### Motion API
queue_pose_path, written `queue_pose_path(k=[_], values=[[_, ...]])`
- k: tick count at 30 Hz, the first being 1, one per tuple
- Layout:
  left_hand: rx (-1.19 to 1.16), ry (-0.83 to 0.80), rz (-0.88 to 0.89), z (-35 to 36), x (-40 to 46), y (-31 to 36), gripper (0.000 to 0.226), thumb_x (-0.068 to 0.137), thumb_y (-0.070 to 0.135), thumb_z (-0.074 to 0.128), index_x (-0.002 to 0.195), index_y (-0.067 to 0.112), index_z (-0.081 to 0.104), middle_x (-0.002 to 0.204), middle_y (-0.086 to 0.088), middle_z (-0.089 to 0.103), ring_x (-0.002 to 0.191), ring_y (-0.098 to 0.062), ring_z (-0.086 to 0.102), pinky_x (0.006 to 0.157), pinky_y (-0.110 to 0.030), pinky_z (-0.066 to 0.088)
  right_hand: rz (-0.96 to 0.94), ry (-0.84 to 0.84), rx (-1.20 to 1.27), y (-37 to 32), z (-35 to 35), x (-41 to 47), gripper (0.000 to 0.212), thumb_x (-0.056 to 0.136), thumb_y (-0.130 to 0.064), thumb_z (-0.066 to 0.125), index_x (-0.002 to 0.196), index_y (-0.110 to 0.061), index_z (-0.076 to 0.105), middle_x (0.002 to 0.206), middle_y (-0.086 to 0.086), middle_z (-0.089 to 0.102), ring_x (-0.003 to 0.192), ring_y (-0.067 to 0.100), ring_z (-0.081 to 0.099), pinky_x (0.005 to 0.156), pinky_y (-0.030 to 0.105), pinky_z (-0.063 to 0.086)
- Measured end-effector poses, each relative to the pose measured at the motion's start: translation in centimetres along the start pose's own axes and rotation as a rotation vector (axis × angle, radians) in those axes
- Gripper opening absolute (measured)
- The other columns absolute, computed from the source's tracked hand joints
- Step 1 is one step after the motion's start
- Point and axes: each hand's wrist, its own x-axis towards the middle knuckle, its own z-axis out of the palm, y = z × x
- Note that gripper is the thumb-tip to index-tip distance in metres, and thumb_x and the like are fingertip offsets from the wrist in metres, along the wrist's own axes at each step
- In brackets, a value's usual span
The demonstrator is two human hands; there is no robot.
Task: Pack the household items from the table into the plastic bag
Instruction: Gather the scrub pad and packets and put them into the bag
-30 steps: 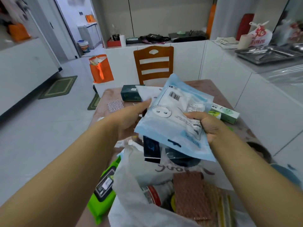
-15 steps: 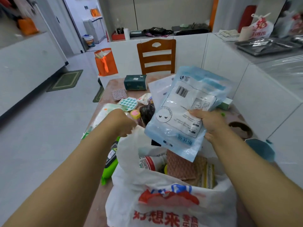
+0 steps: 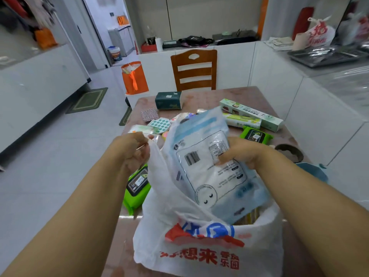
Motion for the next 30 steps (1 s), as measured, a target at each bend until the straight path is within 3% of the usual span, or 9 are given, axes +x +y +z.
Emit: queue_pose_path(k=[4,8,12,14,16,19,21,25,30], values=[[-0.132,0.047,0.029,-0.7,0.7,-0.5,0.027,0.089,-0.009,0.040,0.107,0.005,0.054,0.081,-0.004,0.057,0.061,-0.011,0.056,0.040,-0.013,0.045,0.068,-0.201,-0.108,-1.1,0.3,1.2,0.050,0.065,0.001,0.073,0.114,0.002,0.062,0.112,0.025,0.067,0.100,0.037,0.066,0.087,0.046,0.053],[-0.148,-0.055,0.016,-1.7,0.9,-0.2,0.027,0.089,-0.001,0.039,0.110,0.007,0.053,0.085,-0.006,0.058,0.041,-0.008,0.055,0.038,-0.015,0.041,0.163,-0.296,-0.468,-1.7,2.3,2.2,0.045,0.073,-0.010,0.077,0.115,-0.010,0.061,0.111,0.008,0.069,0.099,0.028,0.067,0.084,0.037,0.055],[0.014,-0.200,-0.008,-1.9,-0.2,-0.1,0.032,0.096,0.032,0.041,0.102,0.007,0.059,0.093,-0.010,0.062,0.048,-0.014,0.046,0.035,-0.012,0.027,0.033,0.088,-1.127,-3.5,6.1,2.1,0.066,0.071,-0.051,0.075,0.122,-0.018,0.050,0.108,-0.005,0.057,0.096,0.022,0.055,0.066,0.033,0.049],[0.051,-0.198,-0.003,-2.2,-0.4,-0.3,0.047,0.097,0.047,0.036,0.103,0.008,0.061,0.098,-0.011,0.062,0.052,-0.015,0.042,0.034,-0.011,0.026,-0.219,0.288,-1.172,-3.4,7.5,1.7,0.062,0.075,-0.056,0.068,0.124,-0.021,0.050,0.117,-0.001,0.058,0.106,0.023,0.055,0.082,0.039,0.050],[0.069,-0.198,0.009,-2.6,-0.4,-0.6,0.054,0.097,0.053,0.034,0.105,0.008,0.062,0.104,-0.012,0.062,0.050,-0.015,0.042,0.033,-0.010,0.025,-0.240,0.117,-1.105,-1.7,9.1,1.4,0.057,0.084,-0.056,0.056,0.133,-0.028,0.047,0.135,0.000,0.050,0.124,0.023,0.048,0.098,0.044,0.045],[0.063,-0.240,0.024,-3.2,-0.2,-1.0,0.058,0.097,0.054,0.032,0.111,0.006,0.061,0.113,-0.013,0.063,0.043,-0.013,0.042,0.031,-0.011,0.022,0.016,-0.358,-1.131,2.7,12.3,1.5,0.068,0.095,-0.054,0.040,0.152,-0.031,0.012,0.161,-0.001,0.012,0.146,0.023,0.018,0.117,0.044,0.021],[0.058,-0.273,0.026,-3.6,-0.2,-1.1,0.059,0.097,0.054,0.031,0.112,0.006,0.061,0.114,-0.012,0.064,0.041,-0.012,0.042,0.032,-0.011,0.021,0.056,-0.456,-1.159,3.3,12.9,1.5,0.067,0.096,-0.055,0.033,0.153,-0.033,0.007,0.162,-0.005,0.003,0.148,0.019,0.007,0.119,0.043,0.012],[0.114,-0.294,0.010,-3.7,-0.2,-0.7,0.059,0.098,0.054,0.030,0.110,0.008,0.065,0.105,-0.013,0.072,0.042,-0.014,0.046,0.039,-0.018,0.036,0.136,-0.395,-1.044,-1.5,11.3,0.2,0.052,0.098,-0.054,0.030,0.133,-0.023,0.053,0.138,0.000,0.051,0.124,0.019,0.048,0.108,0.038,0.033],[0.247,-0.214,0.080,-4.2,1.0,1.1,0.052,0.100,0.049,0.029,0.107,0.010,0.062,0.075,-0.016,0.068,0.046,-0.019,0.060,0.042,-0.025,0.051,-0.047,0.107,-0.738,-4.9,8.2,2.6,0.033,0.097,-0.036,0.047,0.091,-0.012,0.069,0.093,0.006,0.072,0.082,0.021,0.067,0.073,0.030,0.050]])
